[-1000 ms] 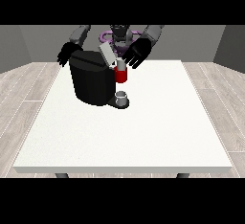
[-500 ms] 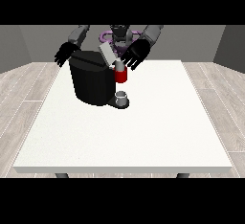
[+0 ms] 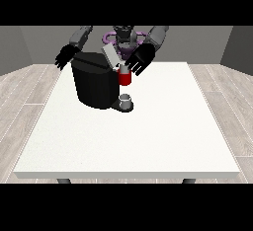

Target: Insert the coffee pod into the coffee machine and close the lid

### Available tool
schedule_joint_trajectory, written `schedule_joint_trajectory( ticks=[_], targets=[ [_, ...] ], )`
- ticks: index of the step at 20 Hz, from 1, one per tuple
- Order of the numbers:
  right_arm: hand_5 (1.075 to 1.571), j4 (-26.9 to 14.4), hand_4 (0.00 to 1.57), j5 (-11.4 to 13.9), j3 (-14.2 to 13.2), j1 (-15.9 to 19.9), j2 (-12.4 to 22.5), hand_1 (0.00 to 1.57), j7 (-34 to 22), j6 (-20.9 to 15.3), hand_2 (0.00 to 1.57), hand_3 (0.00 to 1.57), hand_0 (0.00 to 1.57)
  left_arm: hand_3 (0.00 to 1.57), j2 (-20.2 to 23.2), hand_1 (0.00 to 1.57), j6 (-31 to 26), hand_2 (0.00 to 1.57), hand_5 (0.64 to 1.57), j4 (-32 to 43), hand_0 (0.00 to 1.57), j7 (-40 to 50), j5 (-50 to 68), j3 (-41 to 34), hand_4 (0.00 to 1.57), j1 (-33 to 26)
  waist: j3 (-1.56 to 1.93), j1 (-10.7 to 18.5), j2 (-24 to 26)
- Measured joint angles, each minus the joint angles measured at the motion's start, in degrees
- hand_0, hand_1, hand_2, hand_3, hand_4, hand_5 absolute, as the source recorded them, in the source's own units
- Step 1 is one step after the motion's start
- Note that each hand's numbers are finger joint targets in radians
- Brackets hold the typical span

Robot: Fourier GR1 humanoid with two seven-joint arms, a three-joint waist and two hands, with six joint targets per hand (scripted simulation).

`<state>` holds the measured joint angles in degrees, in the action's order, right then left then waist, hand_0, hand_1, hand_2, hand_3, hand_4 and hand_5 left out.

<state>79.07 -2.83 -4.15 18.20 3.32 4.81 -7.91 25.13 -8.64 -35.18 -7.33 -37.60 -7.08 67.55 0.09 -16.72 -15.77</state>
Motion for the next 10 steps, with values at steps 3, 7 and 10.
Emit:
schedule_joint_trajectory(
  ticks=[3,7,10],
  targets=[
    [1.571,0.1,0.45,0.3,0.4,-0.2,-0.4,0.0,-0.6,-0.4,0.0,0.0,0.0,1.06,-0.4,1.16,-0.5,1.19,1.571,0.4,1.16,0.3,0.0,0.0,0.46,-0.1,-0.02,0.2,0.5],
    [1.571,0.1,0.42,0.6,0.7,0.1,-1.0,0.0,-0.7,-1.2,0.0,0.0,0.0,0.99,-0.3,1.12,-0.4,1.16,1.571,0.4,1.12,-0.2,-0.5,0.1,0.44,0.0,-0.01,0.5,0.2],
    [1.571,0.3,0.4,0.5,0.5,0.4,-0.7,0.0,-1.6,-1.2,0.0,0.0,0.0,0.94,0.3,1.06,-0.2,1.11,1.571,0.5,1.06,-0.5,-1.1,0.3,0.39,0.2,-0.02,0.3,0.0]
  ],
)
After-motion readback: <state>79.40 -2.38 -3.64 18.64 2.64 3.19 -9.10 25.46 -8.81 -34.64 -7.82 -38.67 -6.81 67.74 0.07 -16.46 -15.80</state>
